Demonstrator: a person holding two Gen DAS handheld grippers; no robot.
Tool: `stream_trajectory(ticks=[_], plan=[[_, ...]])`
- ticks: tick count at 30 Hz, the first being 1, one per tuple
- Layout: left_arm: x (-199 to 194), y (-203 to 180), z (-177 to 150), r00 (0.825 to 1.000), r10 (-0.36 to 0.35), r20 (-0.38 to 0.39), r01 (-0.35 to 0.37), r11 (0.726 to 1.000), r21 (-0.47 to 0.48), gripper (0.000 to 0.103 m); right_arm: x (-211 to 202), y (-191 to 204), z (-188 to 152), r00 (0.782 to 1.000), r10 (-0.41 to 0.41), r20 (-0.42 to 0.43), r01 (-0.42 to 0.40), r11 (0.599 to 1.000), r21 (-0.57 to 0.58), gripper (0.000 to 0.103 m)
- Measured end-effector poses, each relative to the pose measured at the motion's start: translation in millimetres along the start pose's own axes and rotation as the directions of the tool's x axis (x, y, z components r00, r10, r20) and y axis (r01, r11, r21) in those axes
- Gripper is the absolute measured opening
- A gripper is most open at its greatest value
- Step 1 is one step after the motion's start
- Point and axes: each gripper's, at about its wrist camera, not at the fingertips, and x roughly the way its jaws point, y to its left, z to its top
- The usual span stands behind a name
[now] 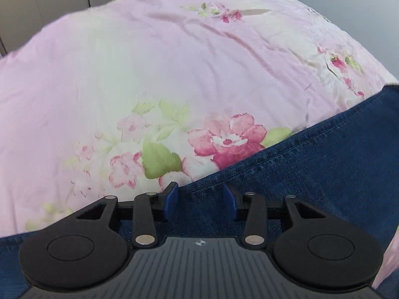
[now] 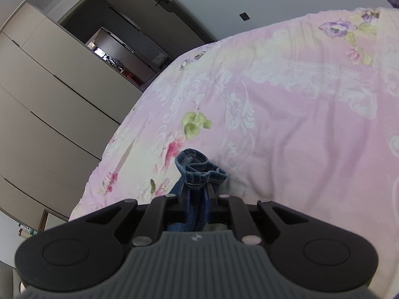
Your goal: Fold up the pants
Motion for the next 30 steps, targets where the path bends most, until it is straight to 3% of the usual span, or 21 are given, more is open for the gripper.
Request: stream_trajectory(ticks=[3, 7, 13, 19, 21, 24, 27, 30], plan=[[-21.2, 1.2, -4.4, 1.000, 0.009, -0.001, -0.009, 1.000, 0.001, 0.049, -13.6, 31.6, 8.3, 0.999, 0.034, 0.009, -0.033, 0.999, -0.041, 0.005], [-75.0, 9.4, -24.7, 0.998, -0.032, 0.048, 0.035, 0.997, -0.068, 0.049, -35.1, 94.3, 10.2, 0.995, 0.103, 0.006, -0.100, 0.981, -0.164, 0.005], [-154.4, 21.1, -77.4, 0.989, -0.068, 0.130, 0.097, 0.968, -0.231, 0.049, -55.0, 211.9, -29.1, 0.974, 0.214, -0.075, -0.227, 0.911, -0.345, 0.005], [-195.9, 72.5, -135.2, 0.983, -0.074, 0.170, 0.138, 0.904, -0.404, 0.049, -50.0, 314.8, -122.0, 0.942, 0.242, -0.232, -0.329, 0.802, -0.499, 0.005], [-199.1, 90.8, -146.6, 0.985, -0.067, 0.159, 0.132, 0.887, -0.442, 0.049, -39.1, 337.3, -156.2, 0.927, 0.237, -0.289, -0.359, 0.784, -0.506, 0.005], [-197.7, 119.2, -161.3, 0.985, -0.093, 0.147, 0.155, 0.854, -0.497, 0.049, -22.0, 361.9, -210.0, 0.902, 0.229, -0.365, -0.399, 0.765, -0.506, 0.005], [-191.6, 142.2, -175.0, 0.978, -0.135, 0.161, 0.202, 0.811, -0.550, 0.049, -10.1, 380.1, -273.6, 0.882, 0.189, -0.432, -0.425, 0.717, -0.553, 0.005], [-184.9, 158.3, -188.4, 0.971, -0.162, 0.175, 0.235, 0.773, -0.589, 0.049, -1.1, 381.6, -339.3, 0.856, 0.098, -0.508, -0.437, 0.662, -0.609, 0.005]])
